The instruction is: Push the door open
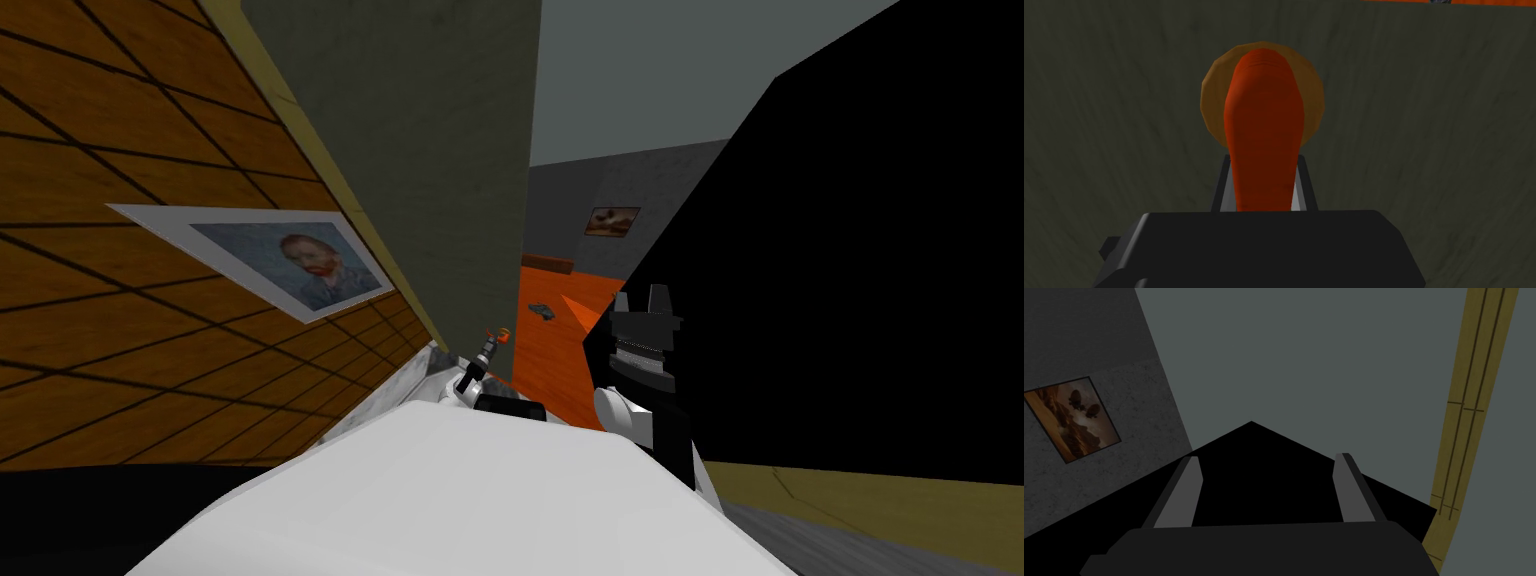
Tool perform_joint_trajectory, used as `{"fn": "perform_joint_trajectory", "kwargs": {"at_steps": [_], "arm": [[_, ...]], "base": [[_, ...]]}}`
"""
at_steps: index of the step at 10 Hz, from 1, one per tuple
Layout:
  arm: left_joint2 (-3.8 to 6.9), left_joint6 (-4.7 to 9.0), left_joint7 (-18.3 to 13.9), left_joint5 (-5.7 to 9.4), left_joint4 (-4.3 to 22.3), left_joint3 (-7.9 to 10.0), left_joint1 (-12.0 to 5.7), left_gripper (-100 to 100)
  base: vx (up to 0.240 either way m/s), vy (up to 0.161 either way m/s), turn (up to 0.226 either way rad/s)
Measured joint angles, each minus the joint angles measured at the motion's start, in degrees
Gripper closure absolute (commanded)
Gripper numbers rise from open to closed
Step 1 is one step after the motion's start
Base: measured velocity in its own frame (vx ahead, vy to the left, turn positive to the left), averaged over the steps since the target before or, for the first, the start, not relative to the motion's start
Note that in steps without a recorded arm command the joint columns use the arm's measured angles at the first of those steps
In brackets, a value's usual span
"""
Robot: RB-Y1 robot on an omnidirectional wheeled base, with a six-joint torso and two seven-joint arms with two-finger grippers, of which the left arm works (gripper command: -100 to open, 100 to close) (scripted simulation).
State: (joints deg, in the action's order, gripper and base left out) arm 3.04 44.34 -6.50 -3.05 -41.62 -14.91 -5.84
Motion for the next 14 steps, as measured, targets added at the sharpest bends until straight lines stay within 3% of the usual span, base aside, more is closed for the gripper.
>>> {"fn": "perform_joint_trajectory", "kwargs": {"at_steps": [3,7,8,9,10,12,14], "arm": [[0.04,-0.19,0.0,-0.04,0.2,-0.05,0.21,100],[0.34,-0.60,0.5,0.38,0.5,0.85,0.69,100],[0.42,-0.96,0.8,0.47,-0.5,1.09,1.31,100],[0.47,-0.20,0.9,0.81,1.2,1.74,0.13,100],[0.77,-0.14,0.9,1.04,1.0,2.21,0.19,100],[1.22,-2.04,1.3,1.35,-2.5,2.97,2.14,100],[1.10,-0.79,1.5,1.71,-0.3,3.67,0.24,100]], "base": [[-0.009,0.003,0.002],[0.127,-0.078,0.037],[0.163,-0.089,0.038],[0.176,-0.112,0.054],[0.203,-0.136,0.072],[0.142,-0.076,0.025],[0.051,-0.037,0.014]]}}
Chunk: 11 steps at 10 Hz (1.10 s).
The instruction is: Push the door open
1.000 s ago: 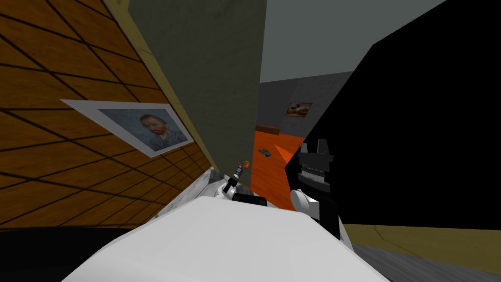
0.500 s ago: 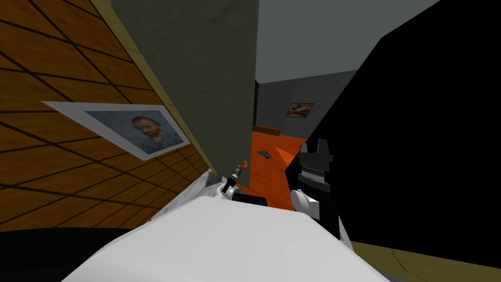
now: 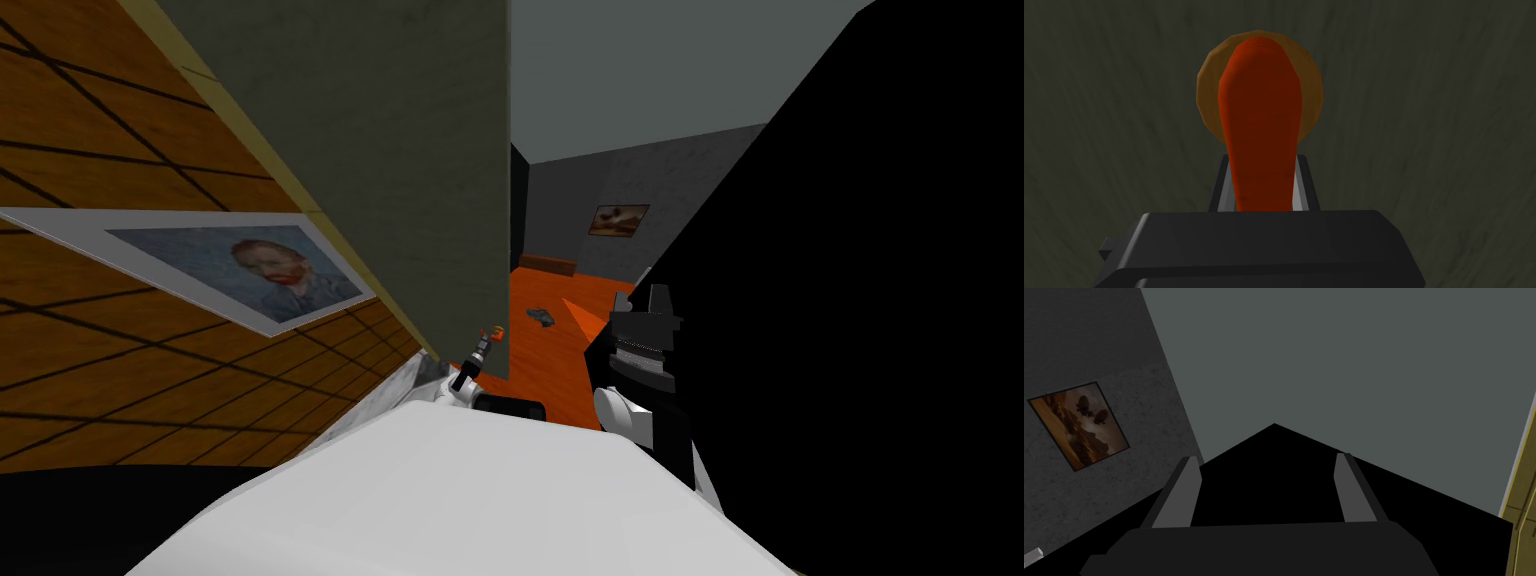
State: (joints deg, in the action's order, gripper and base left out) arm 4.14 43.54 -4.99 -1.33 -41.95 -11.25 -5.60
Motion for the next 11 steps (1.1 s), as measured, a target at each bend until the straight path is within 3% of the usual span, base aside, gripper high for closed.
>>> {"fn": "perform_joint_trajectory", "kwargs": {"at_steps": [1,3,6,8,9,10,11], "arm": [[-0.29,0.81,0.4,0.34,1.8,0.78,-0.73,100],[0.38,-0.48,0.8,0.78,-0.7,1.80,1.48,100],[0.26,1.11,1.4,1.77,3.1,3.86,-0.91,100],[0.40,0.88,1.9,2.28,1.8,5.05,0.03,100],[0.51,1.42,2.2,2.73,3.1,6.01,-0.72,100],[0.72,1.01,2.3,3.02,2.2,6.65,-0.19,100],[0.56,1.03,2.6,3.41,3.1,7.49,-0.90,100]], "base": [[0.150,-0.114,0.119],[0.131,-0.096,0.060],[0.129,-0.099,0.049],[0.158,-0.151,0.091],[0.139,-0.133,0.064],[0.158,-0.108,0.071],[0.192,-0.119,0.060]]}}
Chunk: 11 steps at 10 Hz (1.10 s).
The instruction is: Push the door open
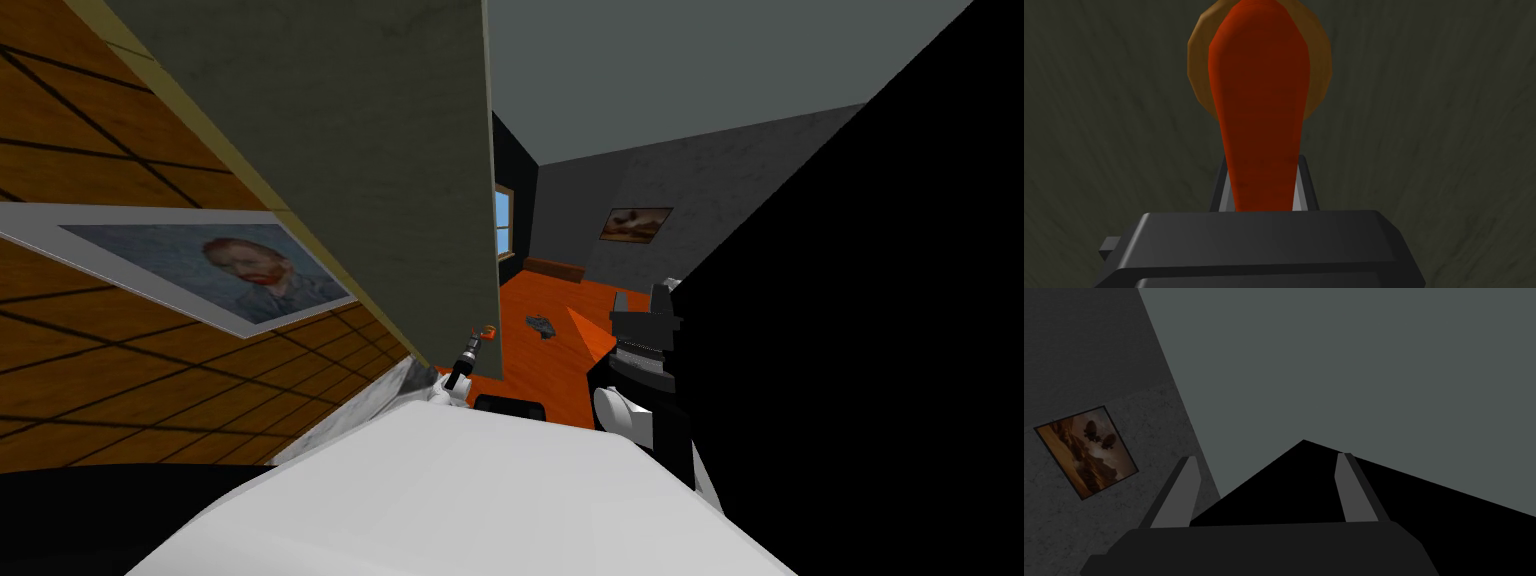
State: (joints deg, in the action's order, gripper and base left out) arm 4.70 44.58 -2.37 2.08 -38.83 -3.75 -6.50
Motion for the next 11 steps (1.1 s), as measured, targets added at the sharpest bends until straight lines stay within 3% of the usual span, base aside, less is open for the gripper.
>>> {"fn": "perform_joint_trajectory", "kwargs": {"at_steps": [4,6,10,11], "arm": [[-0.18,-0.49,1.3,1.36,-0.7,3.11,0.27,100],[-0.20,0.03,1.7,2.05,0.4,4.61,-0.34,100],[-0.40,-0.15,2.2,2.81,0.1,6.29,-0.09,100],[-0.25,0.28,2.3,3.09,1.2,6.77,-0.52,100]], "base": [[0.167,-0.130,0.079],[0.145,-0.101,0.057],[0.128,-0.054,0.046],[0.164,-0.098,0.058]]}}
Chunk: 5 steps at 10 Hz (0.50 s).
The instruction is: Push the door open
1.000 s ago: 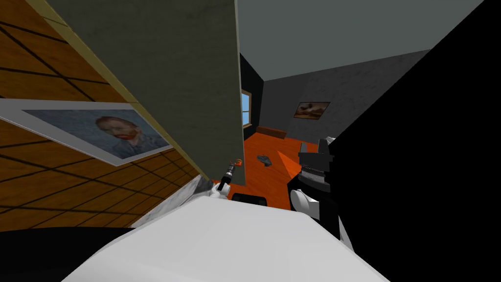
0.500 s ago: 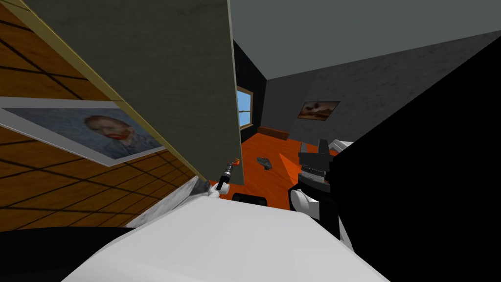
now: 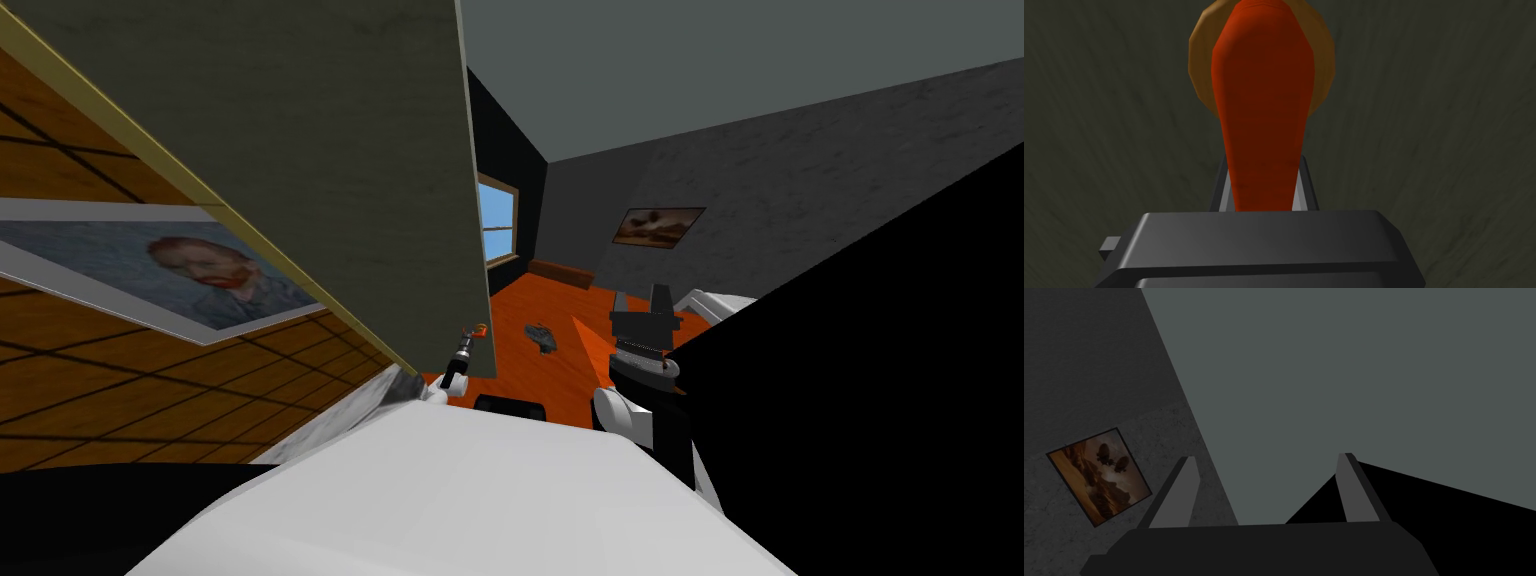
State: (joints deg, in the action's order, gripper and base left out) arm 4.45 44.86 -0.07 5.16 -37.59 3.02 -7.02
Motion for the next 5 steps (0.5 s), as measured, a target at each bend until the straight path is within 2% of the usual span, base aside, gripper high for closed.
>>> {"fn": "perform_joint_trajectory", "kwargs": {"at_steps": [2,4,5], "arm": [[0.25,-0.47,0.3,0.45,-0.8,0.86,0.88,100],[0.30,0.03,0.9,1.13,0.3,2.10,0.20,100],[0.53,0.75,1.0,1.56,1.8,2.84,-0.73,100]], "base": [[0.187,-0.066,0.052],[0.202,-0.083,0.054],[0.143,-0.054,0.028]]}}
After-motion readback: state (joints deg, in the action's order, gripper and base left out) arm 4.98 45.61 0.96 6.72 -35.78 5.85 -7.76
